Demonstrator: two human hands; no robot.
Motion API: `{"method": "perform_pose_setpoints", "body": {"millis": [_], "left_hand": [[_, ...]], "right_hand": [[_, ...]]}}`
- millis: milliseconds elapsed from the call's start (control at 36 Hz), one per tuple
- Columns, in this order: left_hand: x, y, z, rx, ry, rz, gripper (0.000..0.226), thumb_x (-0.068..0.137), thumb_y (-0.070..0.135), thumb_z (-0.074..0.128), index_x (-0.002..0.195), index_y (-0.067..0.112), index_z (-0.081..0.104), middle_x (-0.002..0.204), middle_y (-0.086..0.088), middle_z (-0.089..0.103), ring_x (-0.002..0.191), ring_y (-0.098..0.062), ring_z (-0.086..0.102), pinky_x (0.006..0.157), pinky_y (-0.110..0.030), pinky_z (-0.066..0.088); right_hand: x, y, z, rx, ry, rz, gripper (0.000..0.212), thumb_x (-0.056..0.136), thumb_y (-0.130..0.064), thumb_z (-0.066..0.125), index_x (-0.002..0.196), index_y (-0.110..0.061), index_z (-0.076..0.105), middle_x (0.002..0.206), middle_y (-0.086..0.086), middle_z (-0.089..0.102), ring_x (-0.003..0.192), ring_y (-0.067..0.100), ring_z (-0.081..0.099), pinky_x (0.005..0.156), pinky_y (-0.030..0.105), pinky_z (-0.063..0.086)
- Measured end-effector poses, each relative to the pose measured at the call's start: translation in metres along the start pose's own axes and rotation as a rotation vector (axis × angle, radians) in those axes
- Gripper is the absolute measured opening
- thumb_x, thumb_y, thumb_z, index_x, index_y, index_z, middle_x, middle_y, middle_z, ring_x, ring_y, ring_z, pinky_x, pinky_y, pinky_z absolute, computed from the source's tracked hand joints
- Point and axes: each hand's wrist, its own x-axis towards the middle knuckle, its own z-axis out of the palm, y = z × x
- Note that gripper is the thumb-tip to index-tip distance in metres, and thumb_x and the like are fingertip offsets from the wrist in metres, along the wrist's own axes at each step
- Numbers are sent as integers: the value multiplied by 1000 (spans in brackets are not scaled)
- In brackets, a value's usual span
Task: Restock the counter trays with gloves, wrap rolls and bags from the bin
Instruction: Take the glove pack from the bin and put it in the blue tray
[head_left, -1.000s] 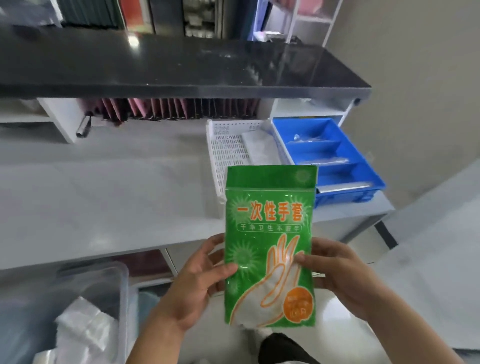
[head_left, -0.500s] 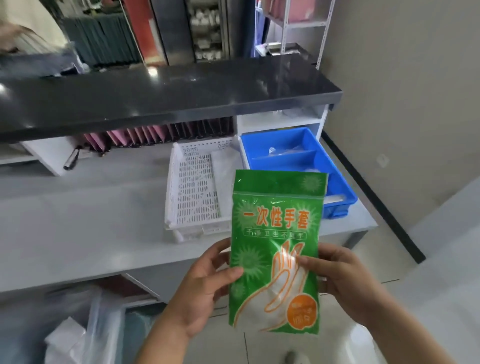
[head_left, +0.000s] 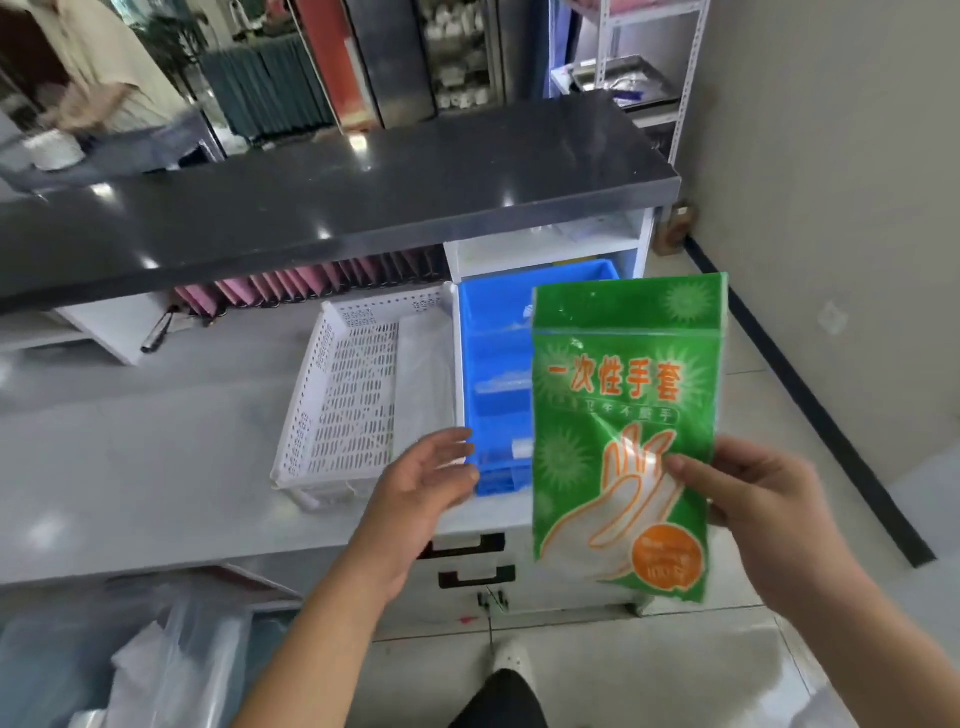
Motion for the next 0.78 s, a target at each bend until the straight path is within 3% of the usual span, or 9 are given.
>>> {"method": "perform_pose_setpoints", "body": {"millis": [83,167,278,361,417,472,583,694,778], "left_hand": [[39,3,-6,247,118,14,37,89,17,70,121,36,64,123,15,65,112,-7,62,90,-27,50],[86,1,-14,390,110,-30,48,88,26,71,131,40,54,132,14,57,116,-7,55,75,-19,46],[137,-1,-16,543,76,-128,64,86,31,68,144,36,41,147,7,47,128,-17,51,96,-37,49],[169,2,-13,480,51,-149,53,81,27,68,129,40,48,130,4,56,107,-14,61,91,-42,56],[187,1,-12,437,74,-141,44,77,23,68,114,41,49,109,11,58,87,-4,61,82,-41,60],[202,-3,-13,445,105,-120,37,78,19,66,107,37,52,99,16,59,84,-2,61,79,-40,59],[215,-13,-13,576,89,-79,22,80,20,61,97,34,63,95,15,69,82,-11,66,65,-30,52],[217,-18,-13,591,110,-75,35,84,18,63,115,36,63,105,11,66,85,-10,65,66,-27,49],[218,-19,-11,617,128,-67,38,84,18,64,118,36,64,103,11,70,80,-11,66,61,-25,47]], "right_hand": [[18,-14,-11,-65,67,-51,19,67,-10,72,84,-12,79,85,15,77,71,29,76,58,30,61],[33,-35,-16,-239,70,-143,25,76,-5,72,84,-26,81,82,7,79,72,24,76,59,26,60],[55,-61,-17,-567,73,-280,40,79,-6,75,81,-45,78,77,-9,78,70,7,73,66,20,58],[79,-81,-10,-773,51,-351,47,78,-8,77,77,-55,73,69,-20,73,55,-8,62,53,3,45],[96,-91,-6,-892,5,-398,50,80,-8,77,79,-58,71,70,-27,71,52,-9,60,51,0,40],[114,-97,-3,-1056,-35,-460,53,82,-10,75,85,-62,66,79,-31,68,60,-5,61,53,2,40],[152,-96,5,-1275,-81,-576,47,82,-6,75,106,-44,65,90,-26,66,71,-8,57,59,4,40],[190,-86,22,-1395,-103,-659,27,80,-5,77,101,-21,78,76,-2,73,59,12,56,55,30,48],[215,-82,43,-1413,-153,-720,24,81,-6,75,102,-17,78,78,4,74,65,29,67,55,34,53]]}}
